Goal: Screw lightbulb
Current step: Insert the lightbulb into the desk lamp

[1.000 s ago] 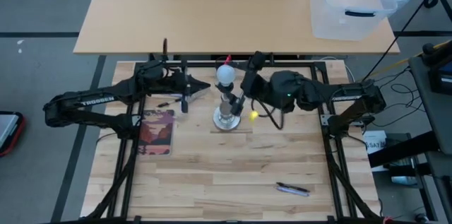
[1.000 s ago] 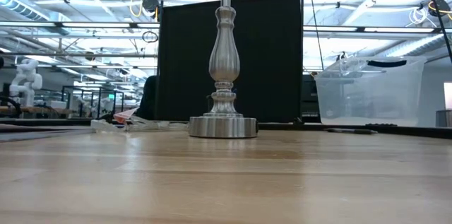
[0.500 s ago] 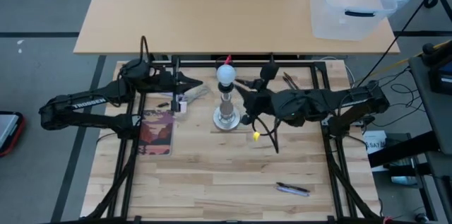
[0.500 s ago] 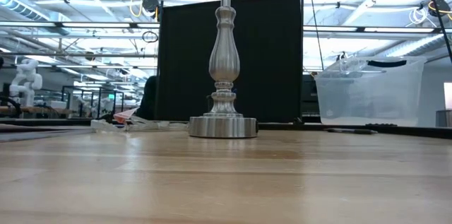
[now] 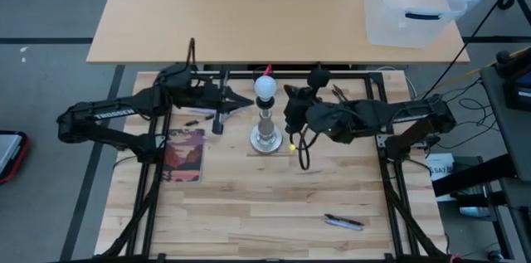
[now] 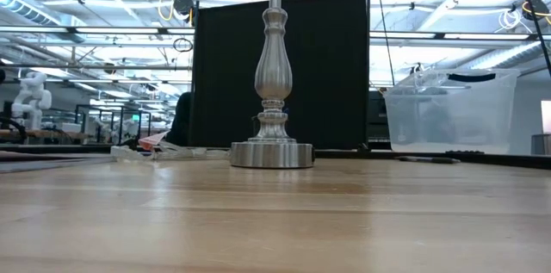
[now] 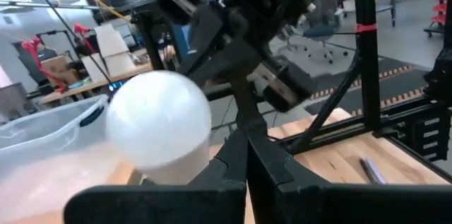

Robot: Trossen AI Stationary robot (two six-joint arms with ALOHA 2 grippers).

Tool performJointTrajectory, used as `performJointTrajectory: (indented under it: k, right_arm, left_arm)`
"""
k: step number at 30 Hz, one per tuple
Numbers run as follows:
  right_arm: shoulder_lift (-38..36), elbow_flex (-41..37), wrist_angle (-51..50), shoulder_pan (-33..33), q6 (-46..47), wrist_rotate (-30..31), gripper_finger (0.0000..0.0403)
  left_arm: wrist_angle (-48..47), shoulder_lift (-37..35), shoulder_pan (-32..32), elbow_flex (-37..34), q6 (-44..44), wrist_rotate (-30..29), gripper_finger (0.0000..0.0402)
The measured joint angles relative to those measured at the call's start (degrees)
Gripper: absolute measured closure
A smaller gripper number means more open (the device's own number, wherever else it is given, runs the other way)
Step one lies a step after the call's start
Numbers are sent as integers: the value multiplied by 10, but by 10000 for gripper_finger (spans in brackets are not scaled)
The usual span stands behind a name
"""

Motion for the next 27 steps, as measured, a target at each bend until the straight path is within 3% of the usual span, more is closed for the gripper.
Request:
performJointTrajectory:
  k: [10, 16, 27]
  right_arm:
    - [5, 0, 47, -55, -56, -36, 403]
    - [5, 0, 80, -60, -74, -79, 403]
    - [5, 0, 72, -50, -69, -90, 403]
  left_arm:
    - [-6, 41, -1, 45, -2, -12, 402]
    - [-13, 40, -1, 48, -2, -34, 402]
    - [-22, 40, 2, 48, 0, -54, 402]
